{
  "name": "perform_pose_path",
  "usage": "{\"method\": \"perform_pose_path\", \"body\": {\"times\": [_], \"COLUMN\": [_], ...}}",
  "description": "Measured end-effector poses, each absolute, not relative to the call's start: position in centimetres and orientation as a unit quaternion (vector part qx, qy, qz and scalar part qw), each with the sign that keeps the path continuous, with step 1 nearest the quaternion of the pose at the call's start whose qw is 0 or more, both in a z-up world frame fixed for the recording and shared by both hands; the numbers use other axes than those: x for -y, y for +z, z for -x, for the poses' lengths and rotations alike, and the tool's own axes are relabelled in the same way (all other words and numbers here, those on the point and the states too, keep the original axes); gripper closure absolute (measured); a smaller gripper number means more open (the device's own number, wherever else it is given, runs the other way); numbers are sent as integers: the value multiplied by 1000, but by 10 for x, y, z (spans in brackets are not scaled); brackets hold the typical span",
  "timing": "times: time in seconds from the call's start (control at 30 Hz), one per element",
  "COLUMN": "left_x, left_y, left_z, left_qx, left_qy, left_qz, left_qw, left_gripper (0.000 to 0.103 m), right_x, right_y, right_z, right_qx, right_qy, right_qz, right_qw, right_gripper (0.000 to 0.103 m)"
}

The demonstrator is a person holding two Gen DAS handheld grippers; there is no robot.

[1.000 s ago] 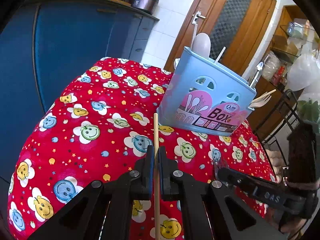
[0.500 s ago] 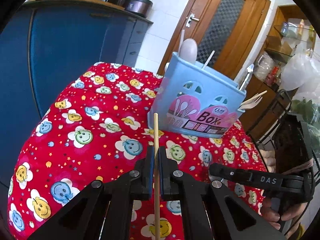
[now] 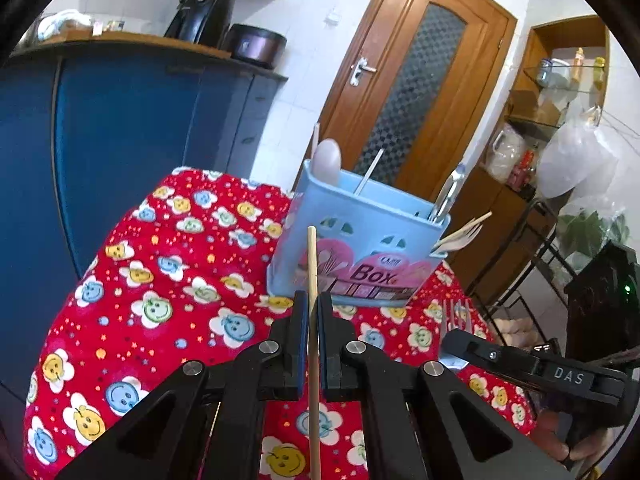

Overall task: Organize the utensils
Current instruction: 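Lift the chopstick and forks and carry both tools toward the blue holder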

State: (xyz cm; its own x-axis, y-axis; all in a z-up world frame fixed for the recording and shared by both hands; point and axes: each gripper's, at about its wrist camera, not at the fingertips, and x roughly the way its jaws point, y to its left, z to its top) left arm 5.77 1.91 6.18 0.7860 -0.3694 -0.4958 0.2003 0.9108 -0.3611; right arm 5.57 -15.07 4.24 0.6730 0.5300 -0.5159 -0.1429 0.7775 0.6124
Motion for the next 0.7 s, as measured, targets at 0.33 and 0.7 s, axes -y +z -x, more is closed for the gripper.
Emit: {"method": "perform_pose_path", "body": {"times": [0.33,0.7], "left_x": [-15,-5], "left_y": [78,101], "left_z": [-51,-60], "left_qx": [-271,-247], "left_qy": [-160,-166], "left_qz": [144,136], "left_qw": [938,945], "left_gripper": [99,99], "right_x": [161,178], "right_y": [65,87], "right_z": [-44,-44], "right_qx": [-319,-288], "right_qy": [206,202], "right_qz": [-296,-296], "right_qw": [876,888], "right_gripper": [99,99]}}
